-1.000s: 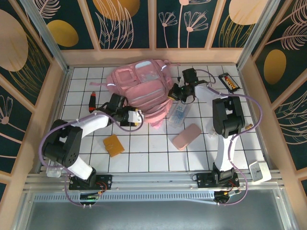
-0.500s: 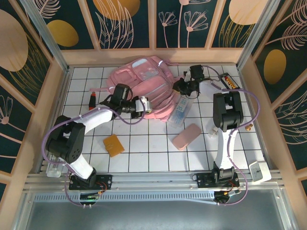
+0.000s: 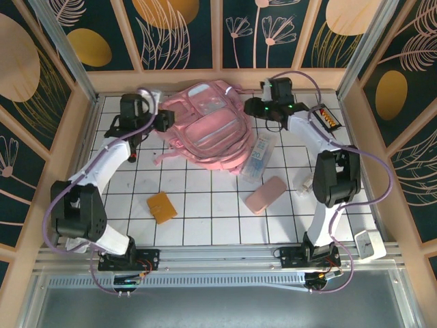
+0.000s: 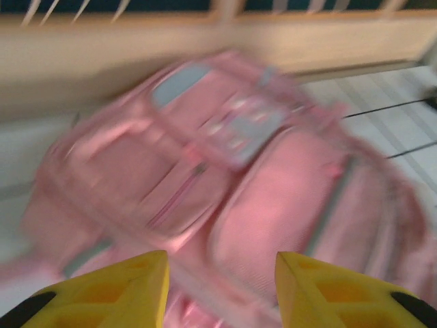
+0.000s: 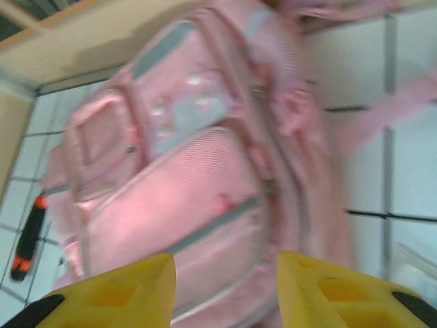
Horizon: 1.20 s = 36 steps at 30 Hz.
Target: Pack the student bag
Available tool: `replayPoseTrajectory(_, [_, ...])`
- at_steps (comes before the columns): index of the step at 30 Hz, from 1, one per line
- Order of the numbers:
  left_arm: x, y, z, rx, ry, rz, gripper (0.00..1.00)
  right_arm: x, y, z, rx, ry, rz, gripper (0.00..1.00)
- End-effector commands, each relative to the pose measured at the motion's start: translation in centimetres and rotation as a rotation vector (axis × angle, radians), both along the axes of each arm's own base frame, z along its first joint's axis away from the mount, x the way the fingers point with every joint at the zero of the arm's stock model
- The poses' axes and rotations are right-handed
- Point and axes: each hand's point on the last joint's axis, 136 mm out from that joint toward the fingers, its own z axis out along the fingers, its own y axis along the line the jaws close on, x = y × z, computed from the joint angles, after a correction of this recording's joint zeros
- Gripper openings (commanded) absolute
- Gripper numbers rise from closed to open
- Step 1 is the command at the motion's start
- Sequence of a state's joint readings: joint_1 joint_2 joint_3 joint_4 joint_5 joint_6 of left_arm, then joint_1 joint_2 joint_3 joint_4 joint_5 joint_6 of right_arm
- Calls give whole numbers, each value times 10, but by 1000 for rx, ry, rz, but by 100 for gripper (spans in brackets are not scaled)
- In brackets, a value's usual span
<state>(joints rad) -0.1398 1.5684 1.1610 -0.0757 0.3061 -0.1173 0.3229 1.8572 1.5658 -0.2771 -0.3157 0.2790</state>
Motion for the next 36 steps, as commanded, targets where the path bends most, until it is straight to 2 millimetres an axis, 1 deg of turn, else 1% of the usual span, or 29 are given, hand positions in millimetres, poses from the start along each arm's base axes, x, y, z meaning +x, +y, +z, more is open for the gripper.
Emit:
replayPoseTrajectory(1, [-21,4,-81,-44,299,18,47,-20,39,8,-32,-27,140,43])
replayPoseTrajectory(2, [-22,1,-89,-30,319,-19,48,-23,52,12,-16,-35,172,45])
replayPoseTrajectory(3, [-20,2,-106,-18,360,-19,48,-25,62,14,-3,-37,199,47])
replayPoseTrajectory(4, [-18,3,-116,-20,381,-21,48,-28,75,14,11,-36,235,49])
replayPoseTrajectory(6, [-12,12,-130,-16,415,-3,48,-32,102,7,30,-19,289,49])
replayPoseTrajectory(9, [-6,23,-136,-46,402,5,48,-41,145,-10,40,10,353,48])
replayPoseTrajectory(10, [-6,27,-139,-51,405,-1,48,-46,163,-16,38,15,376,47])
replayPoseTrajectory(12, [-9,31,-148,-30,420,-29,47,-51,188,-31,-1,7,400,42])
replayPoseTrajectory(14, [-21,25,-157,30,399,-160,48,-54,212,-48,-77,-14,426,36])
replayPoseTrajectory(17, [-36,21,-159,115,329,-299,49,-49,239,-74,-201,-47,430,34])
replayPoseTrajectory(19, [-41,21,-156,176,255,-364,50,-37,247,-84,-225,-44,376,35])
replayPoseTrajectory(21, [-43,19,-150,209,170,-409,50,-26,248,-94,-231,-40,315,36])
replayPoseTrajectory(22, [-43,17,-146,203,136,-417,50,-21,247,-101,-238,-39,284,37])
replayPoseTrajectory(25, [-39,13,-141,166,94,-444,49,-16,246,-120,-246,-22,251,36])
replayPoseTrajectory(26, [-38,12,-142,163,87,-454,49,-16,245,-126,-248,-13,248,36])
replayPoseTrajectory(30, [-36,14,-144,161,74,-461,49,-24,251,-152,-221,61,275,33])
replayPoseTrajectory(33, [-39,13,-148,153,79,-472,49,-29,253,-161,-221,92,284,27])
replayPoseTrajectory(35, [-42,13,-151,154,77,-474,50,-31,252,-167,-229,103,283,27])
replayPoseTrajectory(36, [-40,13,-148,158,61,-474,50,-32,253,-169,-228,111,285,27])
